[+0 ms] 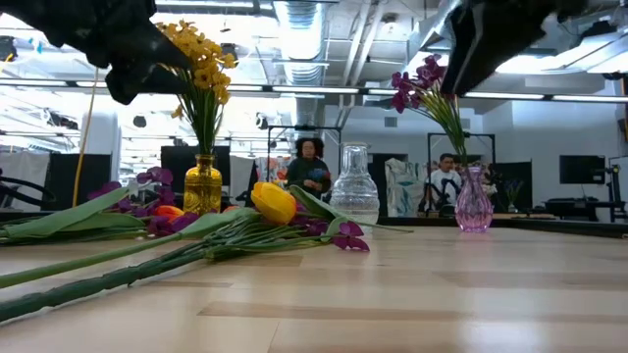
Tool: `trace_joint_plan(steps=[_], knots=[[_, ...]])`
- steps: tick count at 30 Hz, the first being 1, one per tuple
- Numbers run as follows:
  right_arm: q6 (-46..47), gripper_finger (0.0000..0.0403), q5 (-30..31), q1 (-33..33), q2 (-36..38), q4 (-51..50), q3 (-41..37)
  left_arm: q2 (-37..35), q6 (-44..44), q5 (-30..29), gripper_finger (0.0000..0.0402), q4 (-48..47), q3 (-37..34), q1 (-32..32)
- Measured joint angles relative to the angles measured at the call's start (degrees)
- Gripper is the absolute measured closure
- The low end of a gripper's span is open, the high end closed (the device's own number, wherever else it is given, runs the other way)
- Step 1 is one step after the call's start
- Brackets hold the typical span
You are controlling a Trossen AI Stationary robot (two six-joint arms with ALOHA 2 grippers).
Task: Sort flowers into vase by color
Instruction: Put the yellow tulip into the transparent vase
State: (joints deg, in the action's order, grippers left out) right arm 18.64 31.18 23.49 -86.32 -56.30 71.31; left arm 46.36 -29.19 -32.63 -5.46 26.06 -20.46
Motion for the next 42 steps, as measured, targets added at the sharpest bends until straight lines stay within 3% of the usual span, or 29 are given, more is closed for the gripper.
trace_joint_plan(steps=[8, 14, 29, 42], knots=[[-3.46, 0.0143, -0.72, -2.05, -6.57, 10.31, -2.49, 4.62, 0.53, -2.57, 0.0172, 0.19, 0.02, 0.02], [-17.87, 0.0143, -6.85, -5.24, -13.65, 18.49, -2.49, 7.59, -0.52, -2.53, 0.0172, 0.49, 0.04, 0.02], [-37.15, 0.0143, -7.57, -13.09, -21.0, 32.85, -2.49, 9.26, -2.12, -2.54, 0.0172, 2.5, 0.04, 0.04], [-39.43, 0.0143, -15.26, -17.89, -24.41, 37.17, -2.49, 9.23, -2.1, -2.5, 0.0172, 3.31, 0.04, 0.04]])
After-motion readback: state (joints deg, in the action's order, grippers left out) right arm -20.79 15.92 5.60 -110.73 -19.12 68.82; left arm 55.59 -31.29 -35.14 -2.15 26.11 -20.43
